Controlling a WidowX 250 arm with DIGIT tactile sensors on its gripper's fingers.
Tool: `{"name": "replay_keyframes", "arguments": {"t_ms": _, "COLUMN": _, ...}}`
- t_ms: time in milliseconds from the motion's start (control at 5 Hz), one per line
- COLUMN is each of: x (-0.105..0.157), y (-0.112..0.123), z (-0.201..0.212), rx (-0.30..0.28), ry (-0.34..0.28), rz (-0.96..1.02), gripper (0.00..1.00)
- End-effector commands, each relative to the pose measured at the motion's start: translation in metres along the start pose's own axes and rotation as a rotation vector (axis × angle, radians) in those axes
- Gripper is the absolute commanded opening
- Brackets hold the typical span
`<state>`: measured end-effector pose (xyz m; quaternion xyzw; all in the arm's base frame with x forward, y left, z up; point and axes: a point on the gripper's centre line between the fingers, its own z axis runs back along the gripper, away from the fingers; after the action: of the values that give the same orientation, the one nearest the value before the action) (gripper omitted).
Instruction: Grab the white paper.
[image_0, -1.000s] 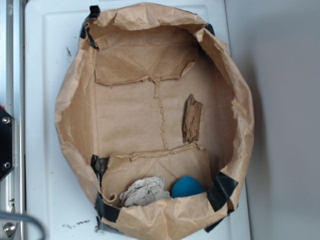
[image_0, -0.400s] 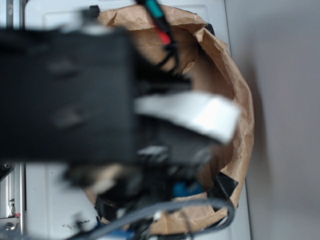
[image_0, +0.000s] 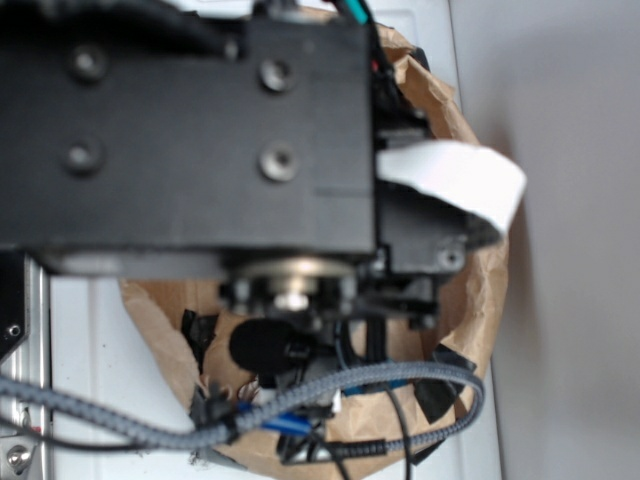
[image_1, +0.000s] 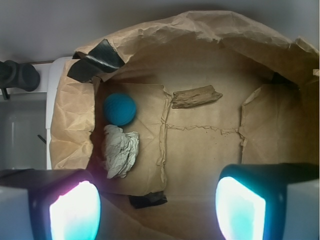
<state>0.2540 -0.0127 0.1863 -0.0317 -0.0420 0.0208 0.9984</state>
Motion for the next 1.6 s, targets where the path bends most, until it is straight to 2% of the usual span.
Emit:
{"name": "replay_keyframes", "arguments": {"t_ms": 0, "x": 0.012, "y": 0.019, "z": -0.024, "rx": 0.027, "ry": -0.040, "rz": -0.161, "gripper": 1.00}}
{"name": "replay_keyframes", "arguments": {"t_ms": 200, "x": 0.019, "y": 0.037, "z": -0.042, "rx": 0.005, "ry": 0.004, "rz": -0.217, "gripper": 1.00}}
{"name": "replay_keyframes", "arguments": {"t_ms": 400, "x": 0.020, "y": 0.060, "z": -0.061, "rx": -0.029, "ry": 0.076, "rz": -0.245, "gripper": 1.00}}
{"name": "replay_keyframes", "arguments": {"t_ms": 600, "x": 0.006, "y": 0.047, "z": -0.074, "rx": -0.040, "ry": 0.082, "rz": -0.313, "gripper": 1.00}}
{"name": "replay_keyframes", "arguments": {"t_ms": 800, "x": -0.009, "y": 0.023, "z": -0.085, "rx": -0.139, "ry": 0.067, "rz": -0.336, "gripper": 1.00}}
{"name": "replay_keyframes", "arguments": {"t_ms": 1200, "x": -0.016, "y": -0.026, "z": -0.097, "rx": -0.258, "ry": 0.061, "rz": -0.360, "gripper": 1.00}}
{"name": "replay_keyframes", "arguments": {"t_ms": 1400, "x": -0.017, "y": -0.037, "z": -0.110, "rx": -0.234, "ry": 0.088, "rz": -0.366, "gripper": 1.00}}
